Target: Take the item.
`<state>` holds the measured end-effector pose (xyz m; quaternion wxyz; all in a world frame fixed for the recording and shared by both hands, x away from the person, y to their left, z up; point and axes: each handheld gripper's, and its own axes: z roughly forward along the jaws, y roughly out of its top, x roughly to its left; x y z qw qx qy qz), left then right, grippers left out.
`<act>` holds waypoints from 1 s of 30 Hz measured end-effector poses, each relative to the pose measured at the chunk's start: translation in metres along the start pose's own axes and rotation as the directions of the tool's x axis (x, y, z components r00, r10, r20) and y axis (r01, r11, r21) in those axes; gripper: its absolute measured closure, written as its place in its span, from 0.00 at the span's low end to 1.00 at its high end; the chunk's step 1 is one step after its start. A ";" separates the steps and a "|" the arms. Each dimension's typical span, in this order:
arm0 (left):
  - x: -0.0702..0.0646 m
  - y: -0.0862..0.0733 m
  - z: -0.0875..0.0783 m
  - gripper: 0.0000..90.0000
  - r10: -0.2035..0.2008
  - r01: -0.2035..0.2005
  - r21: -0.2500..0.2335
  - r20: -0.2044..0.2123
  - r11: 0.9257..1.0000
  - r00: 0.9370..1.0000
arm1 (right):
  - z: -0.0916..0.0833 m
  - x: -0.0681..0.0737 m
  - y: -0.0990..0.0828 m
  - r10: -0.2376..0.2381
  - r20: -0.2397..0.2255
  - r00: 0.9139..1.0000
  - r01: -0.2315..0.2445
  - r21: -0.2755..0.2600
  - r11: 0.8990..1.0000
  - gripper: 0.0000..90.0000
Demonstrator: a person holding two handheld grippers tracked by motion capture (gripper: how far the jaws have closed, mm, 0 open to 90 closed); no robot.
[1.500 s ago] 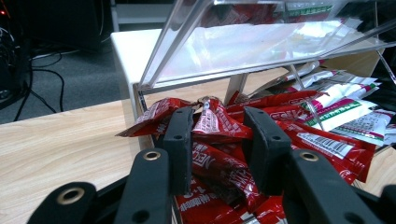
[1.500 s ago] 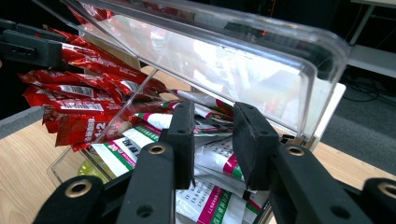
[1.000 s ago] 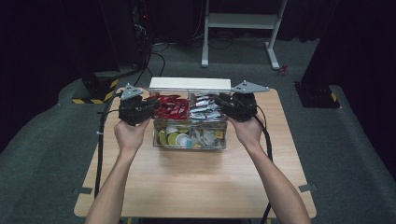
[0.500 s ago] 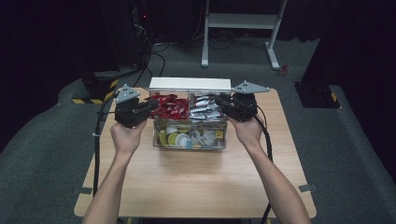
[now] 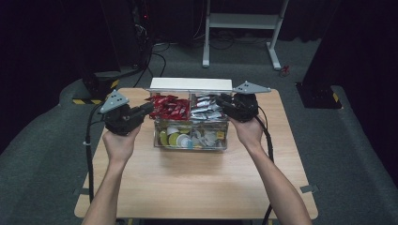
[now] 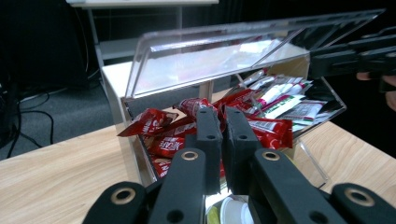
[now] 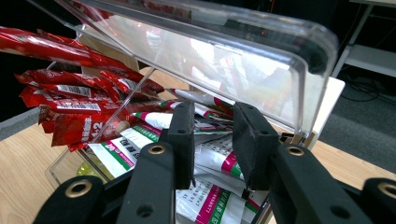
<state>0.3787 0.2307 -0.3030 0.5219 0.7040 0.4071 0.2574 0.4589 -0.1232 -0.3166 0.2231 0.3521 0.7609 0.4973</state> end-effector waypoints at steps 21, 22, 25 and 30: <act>0.013 -0.012 -0.070 0.96 -0.045 0.047 -0.102 0.020 0.994 0.999 | 0.000 0.000 0.001 0.009 0.000 1.000 -0.009 0.005 1.000 0.77; 0.014 -0.012 -0.072 0.96 -0.048 0.049 -0.102 0.020 0.994 0.999 | 0.000 0.000 0.001 0.011 0.000 1.000 -0.011 0.004 1.000 0.77; 0.015 -0.016 -0.076 0.96 -0.045 0.046 -0.097 0.007 0.994 0.999 | 0.000 0.000 0.000 0.011 -0.002 1.000 -0.011 0.000 1.000 0.77; 0.017 -0.023 -0.081 0.96 -0.050 0.049 -0.098 -0.005 0.994 0.999 | 0.000 0.000 0.001 0.008 0.000 1.000 -0.008 0.010 1.000 0.77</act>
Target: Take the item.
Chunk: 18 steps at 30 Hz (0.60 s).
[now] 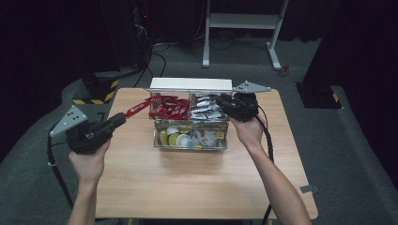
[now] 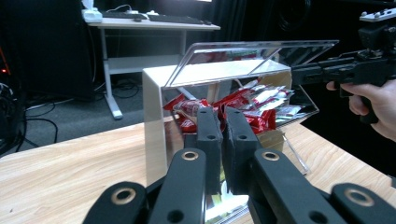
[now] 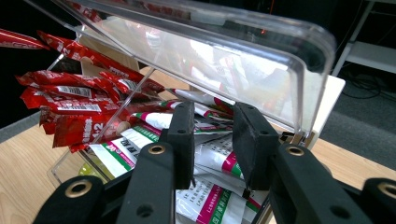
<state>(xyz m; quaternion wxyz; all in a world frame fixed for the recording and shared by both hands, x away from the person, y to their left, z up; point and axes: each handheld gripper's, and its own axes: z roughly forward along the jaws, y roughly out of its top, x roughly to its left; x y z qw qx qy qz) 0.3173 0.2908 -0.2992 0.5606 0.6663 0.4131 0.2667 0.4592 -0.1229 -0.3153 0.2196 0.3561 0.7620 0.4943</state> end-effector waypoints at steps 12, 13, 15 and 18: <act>0.023 -0.037 -0.001 0.96 -0.028 0.034 0.042 -0.124 0.999 0.992 | -0.001 -0.001 0.001 0.000 -0.007 1.000 0.000 0.006 1.000 0.77; 0.026 -0.043 0.002 0.96 -0.038 0.045 0.052 -0.130 0.998 0.991 | -0.001 -0.001 0.001 0.002 -0.007 1.000 -0.002 0.007 1.000 0.77; 0.031 -0.051 0.007 0.96 -0.044 0.055 0.072 -0.148 0.996 0.988 | -0.003 -0.002 0.001 0.002 -0.004 1.000 -0.002 0.001 1.000 0.77; 0.037 -0.062 0.015 0.96 -0.049 0.065 0.088 -0.172 0.994 0.984 | -0.003 -0.002 0.001 0.011 -0.005 1.000 -0.011 0.001 1.000 0.77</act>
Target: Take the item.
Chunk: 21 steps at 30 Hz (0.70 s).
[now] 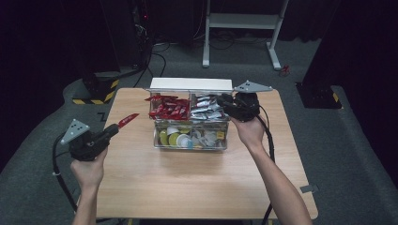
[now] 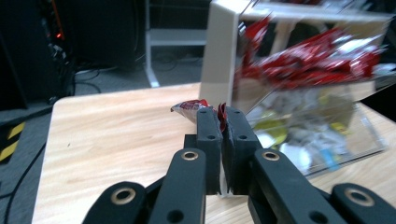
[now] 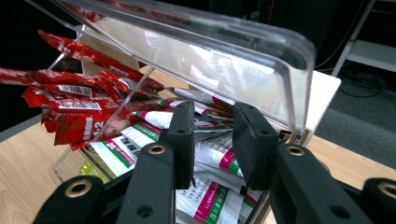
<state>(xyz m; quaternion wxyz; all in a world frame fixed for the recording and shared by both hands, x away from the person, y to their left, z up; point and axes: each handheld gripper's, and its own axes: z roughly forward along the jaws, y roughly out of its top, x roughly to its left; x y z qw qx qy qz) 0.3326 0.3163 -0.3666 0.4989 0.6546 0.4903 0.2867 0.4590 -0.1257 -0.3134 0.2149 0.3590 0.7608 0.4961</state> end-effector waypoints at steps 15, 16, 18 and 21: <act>0.012 -0.038 0.041 0.96 -0.021 0.025 0.072 -0.055 0.997 0.998 | 0.001 -0.001 -0.002 0.004 0.001 1.000 -0.004 -0.001 1.000 0.77; 0.013 -0.041 0.044 0.96 -0.017 0.022 0.080 -0.055 0.997 0.998 | 0.001 -0.002 -0.002 0.000 0.001 1.000 0.000 0.004 1.000 0.77; 0.013 -0.044 0.048 0.96 -0.015 0.020 0.093 -0.059 0.995 0.998 | 0.001 -0.003 -0.001 0.006 -0.005 1.000 -0.005 0.007 1.000 0.77; 0.015 -0.051 0.055 0.96 -0.025 0.031 0.110 -0.062 0.993 0.998 | 0.002 -0.003 -0.001 0.006 -0.006 1.000 -0.005 0.007 1.000 0.77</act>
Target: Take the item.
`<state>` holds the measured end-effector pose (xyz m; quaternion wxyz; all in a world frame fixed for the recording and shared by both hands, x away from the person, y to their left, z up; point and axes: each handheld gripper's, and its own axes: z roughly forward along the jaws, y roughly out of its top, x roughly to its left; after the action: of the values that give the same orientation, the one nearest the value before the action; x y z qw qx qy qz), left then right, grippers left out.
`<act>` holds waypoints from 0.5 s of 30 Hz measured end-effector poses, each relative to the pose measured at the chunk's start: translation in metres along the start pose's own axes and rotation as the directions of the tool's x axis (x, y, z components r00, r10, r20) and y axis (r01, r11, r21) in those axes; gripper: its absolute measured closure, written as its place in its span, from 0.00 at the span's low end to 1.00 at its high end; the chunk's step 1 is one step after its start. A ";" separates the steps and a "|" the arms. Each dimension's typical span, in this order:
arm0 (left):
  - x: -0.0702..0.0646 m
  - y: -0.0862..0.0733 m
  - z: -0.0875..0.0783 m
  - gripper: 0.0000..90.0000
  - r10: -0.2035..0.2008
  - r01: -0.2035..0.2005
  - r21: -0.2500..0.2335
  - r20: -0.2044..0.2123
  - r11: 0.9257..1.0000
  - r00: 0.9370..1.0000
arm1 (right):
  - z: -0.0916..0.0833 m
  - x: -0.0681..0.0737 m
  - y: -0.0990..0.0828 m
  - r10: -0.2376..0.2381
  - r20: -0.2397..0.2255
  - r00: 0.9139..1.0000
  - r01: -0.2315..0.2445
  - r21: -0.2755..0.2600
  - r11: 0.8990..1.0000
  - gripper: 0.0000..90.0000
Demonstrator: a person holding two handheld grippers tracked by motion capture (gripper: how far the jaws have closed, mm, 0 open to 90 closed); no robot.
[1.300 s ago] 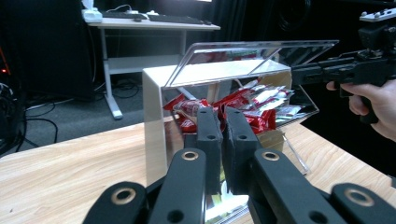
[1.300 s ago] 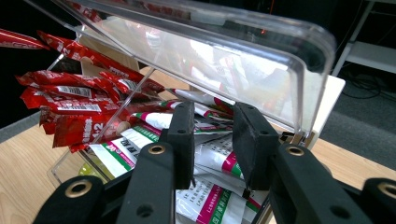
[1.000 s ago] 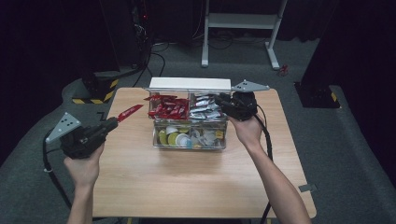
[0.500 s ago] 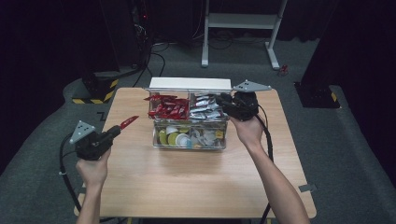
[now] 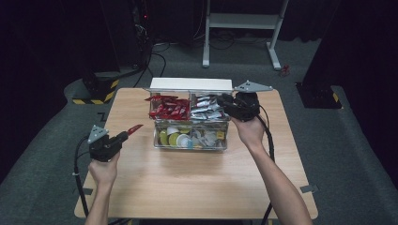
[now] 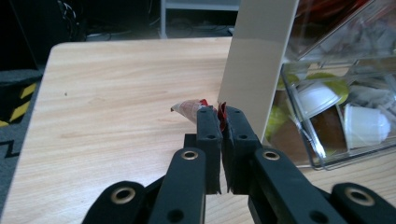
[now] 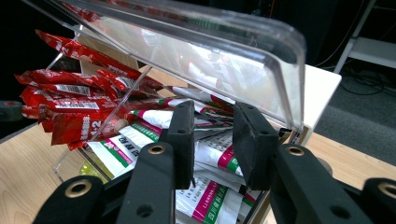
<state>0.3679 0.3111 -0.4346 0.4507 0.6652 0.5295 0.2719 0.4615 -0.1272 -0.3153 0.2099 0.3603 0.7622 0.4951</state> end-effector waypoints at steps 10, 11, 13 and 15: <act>0.002 -0.017 0.021 0.96 -0.019 0.020 0.007 -0.023 1.000 1.000 | 0.000 0.000 -0.002 0.005 0.001 1.000 -0.005 -0.009 1.000 0.76; 0.002 -0.018 0.022 0.96 -0.021 0.021 0.006 -0.024 1.000 1.000 | 0.000 0.000 -0.001 0.006 0.000 1.000 -0.006 -0.006 1.000 0.76; 0.001 -0.021 0.024 0.96 -0.016 0.017 0.011 -0.026 1.000 1.000 | 0.000 0.000 -0.002 0.003 0.002 1.000 -0.003 -0.007 1.000 0.76; 0.001 -0.024 0.026 0.96 -0.014 0.015 0.024 -0.027 1.000 1.000 | 0.000 0.000 -0.002 0.004 0.002 1.000 -0.004 -0.005 1.000 0.76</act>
<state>0.3795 0.3048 -0.4675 0.4373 0.6631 0.5436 0.2712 0.4611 -0.1277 -0.3177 0.2107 0.3617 0.7601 0.4970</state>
